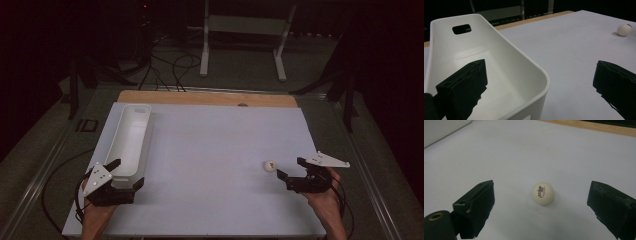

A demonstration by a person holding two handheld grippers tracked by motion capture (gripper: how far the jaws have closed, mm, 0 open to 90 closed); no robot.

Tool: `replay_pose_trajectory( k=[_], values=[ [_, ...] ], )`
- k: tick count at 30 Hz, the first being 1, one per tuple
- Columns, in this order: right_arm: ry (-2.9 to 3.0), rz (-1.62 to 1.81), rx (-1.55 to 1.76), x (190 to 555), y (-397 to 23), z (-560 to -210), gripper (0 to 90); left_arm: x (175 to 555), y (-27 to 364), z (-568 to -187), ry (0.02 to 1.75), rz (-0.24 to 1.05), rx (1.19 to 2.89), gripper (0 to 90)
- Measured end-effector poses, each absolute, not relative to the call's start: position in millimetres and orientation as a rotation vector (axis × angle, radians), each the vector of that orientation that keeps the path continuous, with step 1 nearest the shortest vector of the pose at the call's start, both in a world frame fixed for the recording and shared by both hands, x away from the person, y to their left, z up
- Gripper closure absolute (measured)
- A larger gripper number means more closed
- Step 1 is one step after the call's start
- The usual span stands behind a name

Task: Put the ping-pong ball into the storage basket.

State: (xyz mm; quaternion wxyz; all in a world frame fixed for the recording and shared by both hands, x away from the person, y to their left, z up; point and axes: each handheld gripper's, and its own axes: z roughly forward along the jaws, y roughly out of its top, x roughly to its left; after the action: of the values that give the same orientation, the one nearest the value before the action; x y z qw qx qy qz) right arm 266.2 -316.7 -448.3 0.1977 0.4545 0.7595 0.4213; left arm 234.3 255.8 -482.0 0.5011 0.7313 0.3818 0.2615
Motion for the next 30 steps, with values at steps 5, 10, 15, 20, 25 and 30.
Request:
replay_pose_trajectory(
  k=[5, 10, 15, 20, 25, 30],
  values=[
    [2.127, 1.170, 1.274, 270, -317, -446, 7.0, 235, 255, -484, 0.925, 0.626, 1.773, 0.0],
    [2.136, 1.150, 1.271, 273, -317, -445, 7.0, 236, 256, -485, 0.925, 0.626, 1.773, 0.0],
    [2.145, 1.142, 1.275, 277, -317, -443, 7.1, 236, 257, -485, 0.930, 0.623, 1.771, 0.0],
    [2.157, 1.138, 1.276, 280, -316, -441, 7.0, 236, 258, -486, 0.933, 0.617, 1.768, 0.0],
    [2.172, 1.130, 1.273, 286, -316, -437, 7.1, 237, 258, -487, 0.934, 0.613, 1.774, 0.0],
    [2.186, 1.123, 1.266, 290, -315, -434, 7.0, 237, 260, -488, 0.936, 0.608, 1.772, 0.0]
  ],
)
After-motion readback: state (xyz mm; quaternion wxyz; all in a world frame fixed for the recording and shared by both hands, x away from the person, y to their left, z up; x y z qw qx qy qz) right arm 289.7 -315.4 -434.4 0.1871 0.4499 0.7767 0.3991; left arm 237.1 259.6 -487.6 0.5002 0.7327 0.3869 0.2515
